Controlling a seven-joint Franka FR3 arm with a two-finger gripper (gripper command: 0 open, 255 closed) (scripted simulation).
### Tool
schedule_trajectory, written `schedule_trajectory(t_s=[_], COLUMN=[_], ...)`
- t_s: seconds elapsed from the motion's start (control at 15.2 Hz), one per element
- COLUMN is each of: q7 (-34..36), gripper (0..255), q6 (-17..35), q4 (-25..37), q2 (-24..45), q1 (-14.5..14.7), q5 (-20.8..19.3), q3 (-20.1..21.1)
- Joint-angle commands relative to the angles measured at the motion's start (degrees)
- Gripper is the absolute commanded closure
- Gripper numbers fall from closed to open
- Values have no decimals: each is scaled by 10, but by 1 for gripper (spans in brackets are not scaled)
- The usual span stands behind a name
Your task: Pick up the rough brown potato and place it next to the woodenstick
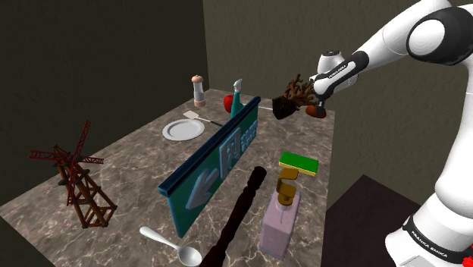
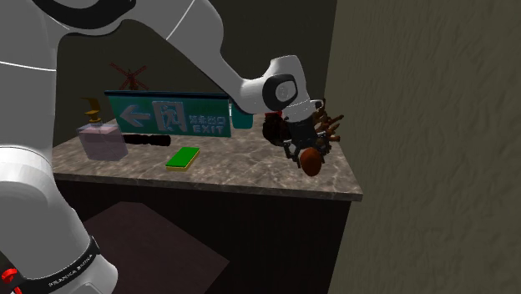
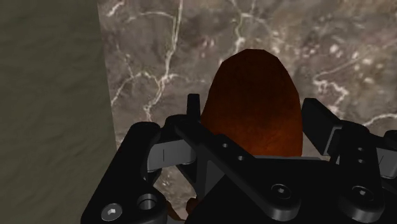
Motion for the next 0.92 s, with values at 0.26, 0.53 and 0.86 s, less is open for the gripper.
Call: schedule_trajectory(t_s=[0.26, 0.53, 0.86], q7=[-5, -12, -20], gripper=[255, 255, 255], q6=[-19, -45, -77], q4=[6, 15, 29], q2=[-13, -30, -49], q1=[1, 2, 3], q5=[2, 4, 6], q3=[1, 1, 2])
